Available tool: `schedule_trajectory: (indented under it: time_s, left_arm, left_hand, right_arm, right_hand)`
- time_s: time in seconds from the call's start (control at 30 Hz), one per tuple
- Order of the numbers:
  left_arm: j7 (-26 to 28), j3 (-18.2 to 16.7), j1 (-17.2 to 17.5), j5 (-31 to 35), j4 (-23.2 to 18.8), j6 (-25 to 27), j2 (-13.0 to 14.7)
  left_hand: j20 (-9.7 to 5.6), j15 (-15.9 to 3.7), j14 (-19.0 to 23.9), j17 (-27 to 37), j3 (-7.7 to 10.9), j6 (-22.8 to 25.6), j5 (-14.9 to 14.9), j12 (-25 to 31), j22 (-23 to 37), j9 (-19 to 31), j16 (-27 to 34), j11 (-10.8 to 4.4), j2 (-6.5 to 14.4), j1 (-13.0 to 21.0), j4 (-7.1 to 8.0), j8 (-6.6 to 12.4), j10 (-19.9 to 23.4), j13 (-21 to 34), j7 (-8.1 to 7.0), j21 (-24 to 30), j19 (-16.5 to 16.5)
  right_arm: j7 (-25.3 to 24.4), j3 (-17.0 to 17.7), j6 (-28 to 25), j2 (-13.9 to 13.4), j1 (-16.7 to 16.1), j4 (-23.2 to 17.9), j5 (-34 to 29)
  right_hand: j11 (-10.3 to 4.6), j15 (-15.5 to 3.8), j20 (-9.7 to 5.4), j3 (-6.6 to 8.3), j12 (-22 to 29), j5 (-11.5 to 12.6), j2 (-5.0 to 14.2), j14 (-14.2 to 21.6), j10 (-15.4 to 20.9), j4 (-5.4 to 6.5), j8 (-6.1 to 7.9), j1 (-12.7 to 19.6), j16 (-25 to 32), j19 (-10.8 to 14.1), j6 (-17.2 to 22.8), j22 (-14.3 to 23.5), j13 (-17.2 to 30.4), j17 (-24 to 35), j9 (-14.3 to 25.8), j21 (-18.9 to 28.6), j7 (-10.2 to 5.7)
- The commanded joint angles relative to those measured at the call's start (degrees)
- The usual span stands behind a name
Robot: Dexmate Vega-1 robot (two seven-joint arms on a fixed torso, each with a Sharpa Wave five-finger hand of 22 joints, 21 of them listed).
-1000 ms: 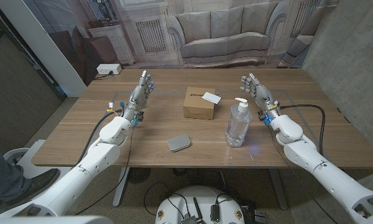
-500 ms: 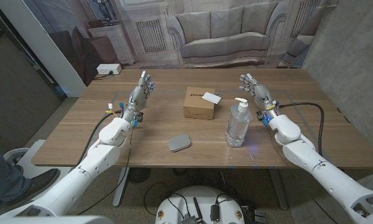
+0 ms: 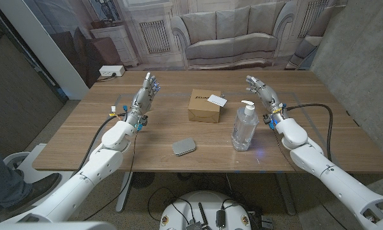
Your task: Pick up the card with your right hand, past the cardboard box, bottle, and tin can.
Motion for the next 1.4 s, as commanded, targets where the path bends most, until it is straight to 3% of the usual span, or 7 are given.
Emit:
schedule_trajectory:
  time_s: [0.03,0.4,0.63,0.87,1.3,1.4]
  left_arm:
    - [1.3,-0.5,1.0,0.5,-2.2,0.8,0.8]
    - [1.2,-0.1,0.6,0.7,-1.9,0.8,0.3]
    - [1.7,-0.2,0.8,0.9,-1.9,0.3,-0.1]
    - [2.5,-0.2,1.2,1.3,-1.9,-0.6,-0.7]
    - [1.7,0.0,1.1,0.2,-2.2,0.2,-0.7]
    - [1.9,-0.1,1.2,0.1,-2.4,0.3,-0.7]
  left_hand:
    - [-3.95,-0.21,-1.0,0.1,-0.24,0.3,0.3,0.1,0.2,0.1,0.1,0.15,0.1,0.5,-0.28,0.37,0.3,0.1,0.09,-0.2,-4.8]
    - [-3.94,-0.16,-0.9,0.1,-0.33,0.3,0.3,0.1,0.2,0.1,0.0,0.13,0.1,0.6,-0.34,0.32,0.5,0.1,0.16,-0.4,-4.8]
    - [-3.95,-0.18,-0.8,0.1,-0.4,0.5,0.3,0.0,0.2,0.1,0.0,0.06,0.2,0.7,-0.37,0.3,0.6,0.1,0.16,-0.4,-4.7]
    - [-3.93,-0.46,0.1,0.1,-0.52,1.3,0.4,0.2,0.2,0.1,0.2,-0.19,0.3,0.9,-0.45,0.48,1.4,0.1,-0.1,-0.5,-4.1]
    - [-3.88,-0.43,0.6,0.1,-0.66,1.5,0.4,0.2,0.2,0.1,0.2,-0.19,0.4,1.1,-0.54,0.39,1.9,0.1,-0.15,-0.4,-3.3]
    - [-4.27,-0.62,1.2,0.1,-0.73,2.0,0.4,0.3,0.2,0.1,0.3,-0.3,0.4,1.2,-0.59,0.49,2.2,0.1,-0.05,-0.3,-2.7]
  right_arm:
    - [-4.9,-0.3,-0.1,-0.7,0.2,-0.5,-6.5]
    - [-6.5,-0.9,2.8,0.4,1.9,3.3,-8.8]
    - [-8.1,-1.4,4.1,0.6,2.7,4.9,-11.5]
    - [-9.0,-1.8,4.5,0.7,3.7,6.1,-13.0]
    - [-14.5,-3.5,3.9,1.1,5.8,7.7,-20.3]
    - [-17.7,-3.6,4.2,1.8,6.0,8.6,-22.3]
  right_hand:
    - [-0.47,-1.76,-3.24,0.42,0.5,0.4,0.14,0.7,0.8,-0.68,0.39,1.1,0.0,0.6,0.6,0.2,0.2,0.2,0.3,-0.1,-0.78]
    - [-2.47,-2.38,-3.56,0.88,0.6,0.3,0.17,2.3,1.9,-1.88,0.29,2.9,0.2,2.1,1.1,0.2,0.3,0.2,0.3,-0.4,-2.14]
    - [-2.92,-2.72,-3.9,1.1,0.7,0.4,0.03,3.1,2.5,-2.56,0.09,3.9,0.2,2.9,1.0,0.2,0.3,0.2,0.3,-0.4,-2.99]
    - [-3.54,-3.13,-4.1,1.72,0.9,0.6,-0.77,3.7,3.7,-4.59,0.26,7.1,0.0,3.5,1.9,0.2,0.3,0.1,0.3,-0.9,-3.55]
    - [-5.64,-4.0,-4.5,2.24,0.9,1.2,-1.92,3.9,4.7,-5.87,0.34,10.7,-0.3,3.5,2.7,0.2,0.3,0.1,0.5,-1.9,-5.1]
    - [-6.33,-4.71,-4.55,2.23,1.4,1.8,-3.58,4.7,6.8,-6.16,1.1,13.5,-0.4,3.8,5.3,0.2,0.3,0.1,0.6,-2.7,-5.89]
